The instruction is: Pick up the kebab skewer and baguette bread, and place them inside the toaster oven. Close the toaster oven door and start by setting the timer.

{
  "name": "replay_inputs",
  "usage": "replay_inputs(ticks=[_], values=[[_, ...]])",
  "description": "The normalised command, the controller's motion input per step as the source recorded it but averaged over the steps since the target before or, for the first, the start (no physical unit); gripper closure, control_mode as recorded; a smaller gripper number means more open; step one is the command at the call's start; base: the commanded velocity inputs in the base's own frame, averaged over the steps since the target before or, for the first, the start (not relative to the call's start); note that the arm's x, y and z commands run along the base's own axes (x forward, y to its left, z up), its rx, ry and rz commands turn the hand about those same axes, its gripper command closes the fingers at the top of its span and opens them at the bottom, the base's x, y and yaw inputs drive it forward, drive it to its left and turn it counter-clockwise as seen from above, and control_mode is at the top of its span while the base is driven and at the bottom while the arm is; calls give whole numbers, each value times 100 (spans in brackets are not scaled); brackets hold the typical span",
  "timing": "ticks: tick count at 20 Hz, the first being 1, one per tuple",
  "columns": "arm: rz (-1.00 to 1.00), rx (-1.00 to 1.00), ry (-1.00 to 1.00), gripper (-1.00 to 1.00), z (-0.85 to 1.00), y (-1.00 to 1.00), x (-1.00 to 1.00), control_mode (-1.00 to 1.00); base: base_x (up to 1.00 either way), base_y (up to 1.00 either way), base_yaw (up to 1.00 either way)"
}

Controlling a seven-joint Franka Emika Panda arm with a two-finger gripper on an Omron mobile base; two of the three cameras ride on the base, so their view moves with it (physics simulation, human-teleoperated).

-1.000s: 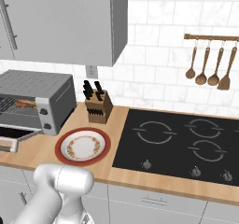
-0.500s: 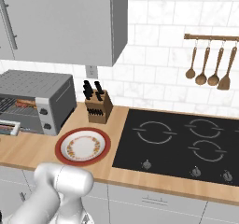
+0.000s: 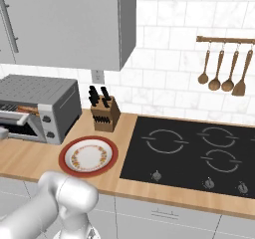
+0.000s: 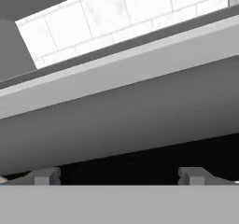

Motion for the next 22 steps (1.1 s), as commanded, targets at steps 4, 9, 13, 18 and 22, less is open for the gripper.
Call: replay_inputs(ticks=[4, 9, 13, 18, 22], values=[[0, 0, 0, -100, 1, -2, 32, -100, 0, 0, 0], [0, 0, 0, -100, 0, 0, 43, -100, 0, 0, 0], [0, 0, 0, -100, 0, 0, 49, -100, 0, 0, 0], [0, 0, 0, -100, 0, 0, 33, -100, 0, 0, 0], [0, 0, 3, -100, 0, 0, 10, -100, 0, 0, 0]])
